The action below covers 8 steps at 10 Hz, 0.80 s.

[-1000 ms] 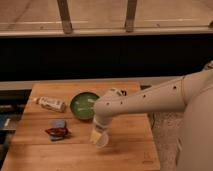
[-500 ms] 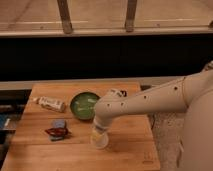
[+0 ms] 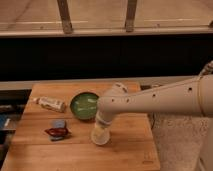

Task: Place the ceramic cup over the eraser

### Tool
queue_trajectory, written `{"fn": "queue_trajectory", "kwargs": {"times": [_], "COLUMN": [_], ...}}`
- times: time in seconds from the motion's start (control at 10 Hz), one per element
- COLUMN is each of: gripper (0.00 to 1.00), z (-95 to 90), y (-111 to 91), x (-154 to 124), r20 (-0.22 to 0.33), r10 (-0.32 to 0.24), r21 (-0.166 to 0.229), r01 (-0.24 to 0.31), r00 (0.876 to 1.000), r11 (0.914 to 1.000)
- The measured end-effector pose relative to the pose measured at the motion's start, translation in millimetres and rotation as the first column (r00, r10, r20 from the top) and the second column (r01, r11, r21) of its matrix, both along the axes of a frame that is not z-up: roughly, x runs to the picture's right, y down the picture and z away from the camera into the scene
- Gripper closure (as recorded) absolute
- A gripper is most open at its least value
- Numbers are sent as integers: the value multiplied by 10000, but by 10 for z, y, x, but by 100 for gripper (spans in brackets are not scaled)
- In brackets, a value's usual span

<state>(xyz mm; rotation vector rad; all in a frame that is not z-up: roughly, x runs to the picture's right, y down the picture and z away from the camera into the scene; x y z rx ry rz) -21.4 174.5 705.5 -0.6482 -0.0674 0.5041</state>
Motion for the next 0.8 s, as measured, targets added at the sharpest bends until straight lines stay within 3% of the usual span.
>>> {"fn": "queue_trajectory", "kwargs": {"times": [0.4, 0.5, 0.8], "gripper": [100, 100, 100], "z": [-359, -468, -676], "y": [-879, -1203, -1908], "x": [386, 559, 854], "r20": [-554, -766, -1198], "r10": [480, 728, 1152], "r21": [1224, 1628, 2448], "r01": [-409, -595, -831], "r00": [9973, 9944, 9861], "r11": [9916, 9849, 9660]}}
